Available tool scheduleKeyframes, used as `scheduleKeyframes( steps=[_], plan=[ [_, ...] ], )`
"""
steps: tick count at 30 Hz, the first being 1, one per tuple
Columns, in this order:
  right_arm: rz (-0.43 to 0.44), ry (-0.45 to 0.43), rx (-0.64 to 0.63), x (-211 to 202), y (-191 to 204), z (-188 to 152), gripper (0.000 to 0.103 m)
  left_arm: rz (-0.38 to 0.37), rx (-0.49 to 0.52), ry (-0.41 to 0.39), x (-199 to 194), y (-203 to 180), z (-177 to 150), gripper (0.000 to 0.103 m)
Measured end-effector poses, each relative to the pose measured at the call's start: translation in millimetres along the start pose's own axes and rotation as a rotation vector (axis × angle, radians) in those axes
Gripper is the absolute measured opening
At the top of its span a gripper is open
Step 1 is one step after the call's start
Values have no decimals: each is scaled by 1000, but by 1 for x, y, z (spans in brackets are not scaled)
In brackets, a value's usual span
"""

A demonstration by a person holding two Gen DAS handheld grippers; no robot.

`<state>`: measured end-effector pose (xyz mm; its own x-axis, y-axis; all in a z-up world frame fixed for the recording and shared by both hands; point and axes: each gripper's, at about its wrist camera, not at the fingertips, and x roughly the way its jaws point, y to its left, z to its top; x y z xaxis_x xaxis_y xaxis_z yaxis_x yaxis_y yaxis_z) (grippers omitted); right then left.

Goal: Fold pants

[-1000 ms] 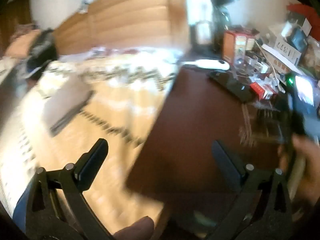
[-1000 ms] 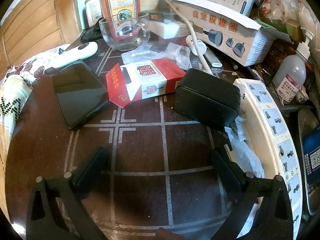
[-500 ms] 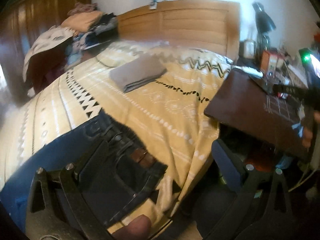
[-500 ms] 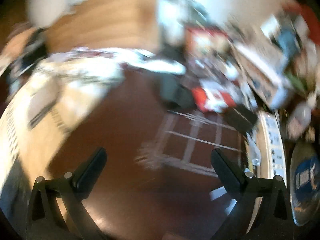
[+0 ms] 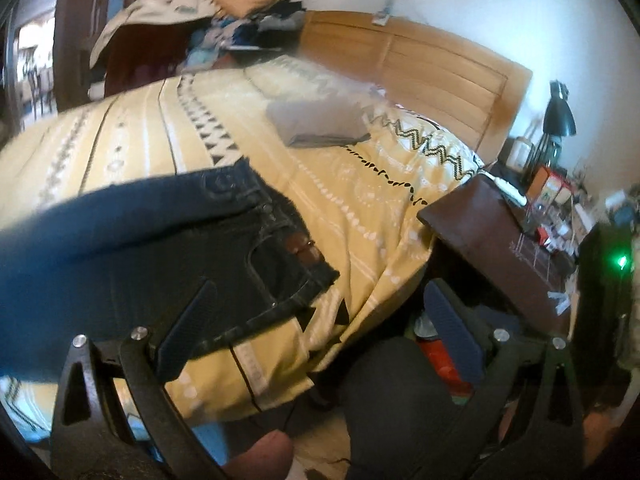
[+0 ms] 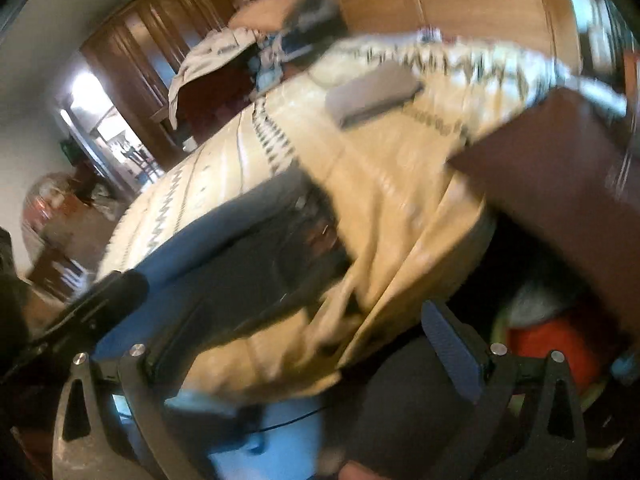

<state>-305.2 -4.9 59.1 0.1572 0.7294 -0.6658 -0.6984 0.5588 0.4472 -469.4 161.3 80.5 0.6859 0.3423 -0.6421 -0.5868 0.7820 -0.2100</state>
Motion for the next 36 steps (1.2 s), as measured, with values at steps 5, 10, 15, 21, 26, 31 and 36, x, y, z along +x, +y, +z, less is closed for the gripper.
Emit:
scheduleKeyframes(
  steps=[5,10,15,21,26,31,36],
  plan=[
    [21,28,-19,4,15,-8,103,128,-68,-6,-9,22,0,103],
    [22,58,-115,1,37,-12,103,344,-88,-45,-33,50,1,103],
    [-34,42,-241,14,68,-6,103,551,-170,-65,-58,108,0,103],
    [-90,-47,-475,33,147,3,103,709,-275,-58,-95,165,2,103],
    [-100,-52,-530,62,208,18,103,756,-289,-38,-105,204,16,103],
    [-165,-19,-549,94,250,20,103,789,-306,-22,-104,232,27,103],
    [-189,-5,-539,110,271,18,103,767,-300,-25,-105,244,33,103]
  ],
)
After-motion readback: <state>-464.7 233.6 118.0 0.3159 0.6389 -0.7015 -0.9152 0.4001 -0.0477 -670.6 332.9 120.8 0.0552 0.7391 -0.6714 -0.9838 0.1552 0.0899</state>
